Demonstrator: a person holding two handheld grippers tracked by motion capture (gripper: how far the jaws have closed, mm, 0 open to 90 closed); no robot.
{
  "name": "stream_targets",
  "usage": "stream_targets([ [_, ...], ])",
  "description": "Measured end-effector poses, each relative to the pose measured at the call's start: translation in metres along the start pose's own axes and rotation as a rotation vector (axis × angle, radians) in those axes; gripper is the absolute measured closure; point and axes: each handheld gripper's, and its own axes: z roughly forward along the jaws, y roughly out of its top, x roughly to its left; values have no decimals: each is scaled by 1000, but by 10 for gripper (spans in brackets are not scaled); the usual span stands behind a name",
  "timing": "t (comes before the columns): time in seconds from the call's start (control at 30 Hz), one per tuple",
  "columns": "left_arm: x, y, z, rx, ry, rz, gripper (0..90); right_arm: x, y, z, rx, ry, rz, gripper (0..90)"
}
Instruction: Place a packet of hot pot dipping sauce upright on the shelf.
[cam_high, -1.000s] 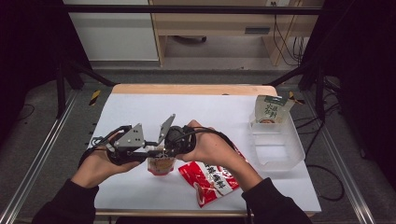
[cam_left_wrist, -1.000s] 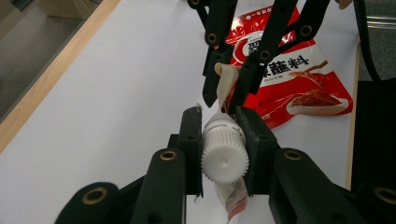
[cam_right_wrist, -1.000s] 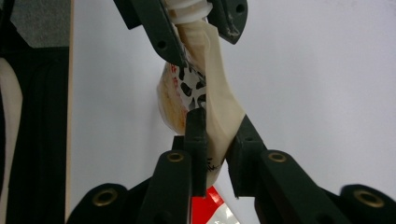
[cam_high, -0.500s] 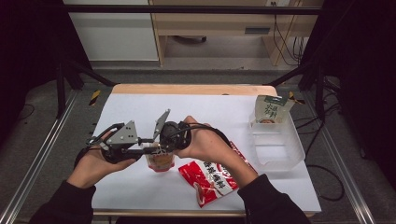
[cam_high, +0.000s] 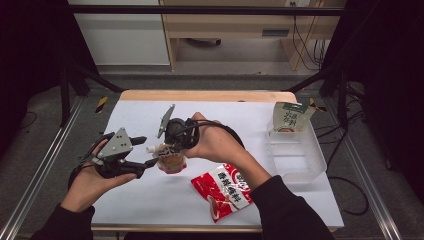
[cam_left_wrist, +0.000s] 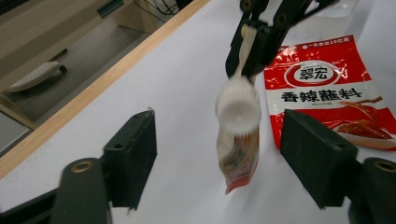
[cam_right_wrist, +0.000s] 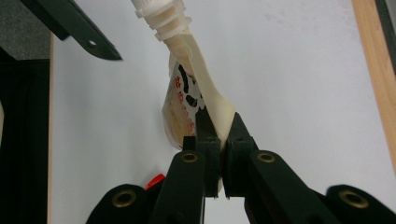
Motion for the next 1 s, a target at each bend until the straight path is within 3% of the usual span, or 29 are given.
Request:
stream_targets([
  [0.23, -3, -28, 10, 18, 42, -66, 136, -13, -11, -15, -11, -17, 13, 879],
  [0.43, -7, -47, 21, 42, 68, -80, 111, -24, -26, -30, -9, -36, 32, 879],
  [0.57, -9, -60, 31, 67, 59, -90, 96, -30, -37, -42, -15, -50, 45, 879],
  [0.77, -14, -73, 39, 85, 71, -89, 70, -37, -56, -64, -20, -88, 69, 879],
  [0.87, -14, -81, 41, 86, 78, -107, 67, -40, -65, -76, -25, -107, 75, 879],
  [1.0, -14, -92, 43, 122, 104, -106, 66, -42, -79, -91, -35, -147, 89, 879],
])
